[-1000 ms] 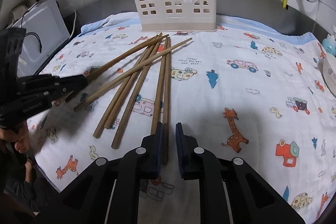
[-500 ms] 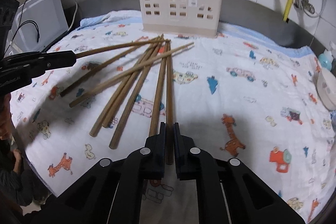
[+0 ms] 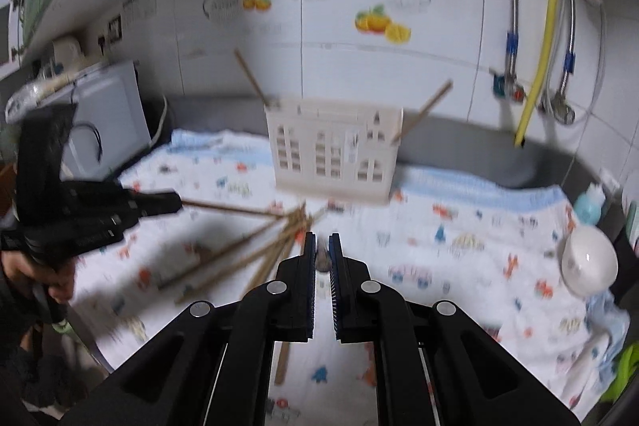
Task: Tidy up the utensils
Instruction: 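Raise the left tool's chopstick over the holder while the right tool carries its chopstick there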
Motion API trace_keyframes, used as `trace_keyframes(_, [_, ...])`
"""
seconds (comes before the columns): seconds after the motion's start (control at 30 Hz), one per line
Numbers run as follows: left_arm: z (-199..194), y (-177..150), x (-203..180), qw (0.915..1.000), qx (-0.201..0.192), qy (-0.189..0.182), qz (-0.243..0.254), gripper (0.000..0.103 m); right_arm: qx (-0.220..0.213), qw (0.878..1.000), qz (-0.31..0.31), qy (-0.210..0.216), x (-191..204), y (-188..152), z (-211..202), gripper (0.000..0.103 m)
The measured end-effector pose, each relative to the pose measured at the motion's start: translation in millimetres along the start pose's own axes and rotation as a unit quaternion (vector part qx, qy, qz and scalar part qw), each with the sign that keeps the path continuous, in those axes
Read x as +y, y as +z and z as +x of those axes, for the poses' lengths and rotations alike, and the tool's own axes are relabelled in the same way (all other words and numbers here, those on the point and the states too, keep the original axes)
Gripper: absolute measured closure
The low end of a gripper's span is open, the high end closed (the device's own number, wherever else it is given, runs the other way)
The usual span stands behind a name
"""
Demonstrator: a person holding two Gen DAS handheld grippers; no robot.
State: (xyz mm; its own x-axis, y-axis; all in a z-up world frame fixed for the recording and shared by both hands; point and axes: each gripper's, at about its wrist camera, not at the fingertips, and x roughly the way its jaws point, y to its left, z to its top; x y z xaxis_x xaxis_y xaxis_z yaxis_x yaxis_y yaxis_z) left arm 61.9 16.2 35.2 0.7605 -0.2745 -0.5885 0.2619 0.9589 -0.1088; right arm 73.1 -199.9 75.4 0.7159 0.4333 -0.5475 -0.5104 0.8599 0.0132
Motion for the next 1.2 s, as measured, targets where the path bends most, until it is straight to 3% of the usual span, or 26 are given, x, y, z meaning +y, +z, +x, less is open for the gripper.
trace_keyframes(0.5, [9,66,-7,0.999,-0.022,-0.003,0.038,0.098,-0.031,0.999,-0.01,0.028,-40,120,-11,0.097])
trace_keyframes(0.77, [9,93,-8,0.9983,-0.036,-0.01,0.046,0.098,-0.042,0.999,-0.011,0.012,-63,181,-13,0.097])
trace_keyframes(0.93, [1,115,-10,0.9971,-0.056,-0.015,0.048,0.098,-0.022,1.0,-0.018,-0.004,-67,198,13,0.097])
trace_keyframes(1.2, [-32,155,-17,0.9915,-0.115,-0.017,0.059,0.098,0.045,0.999,-0.019,-0.017,-72,186,81,0.097])
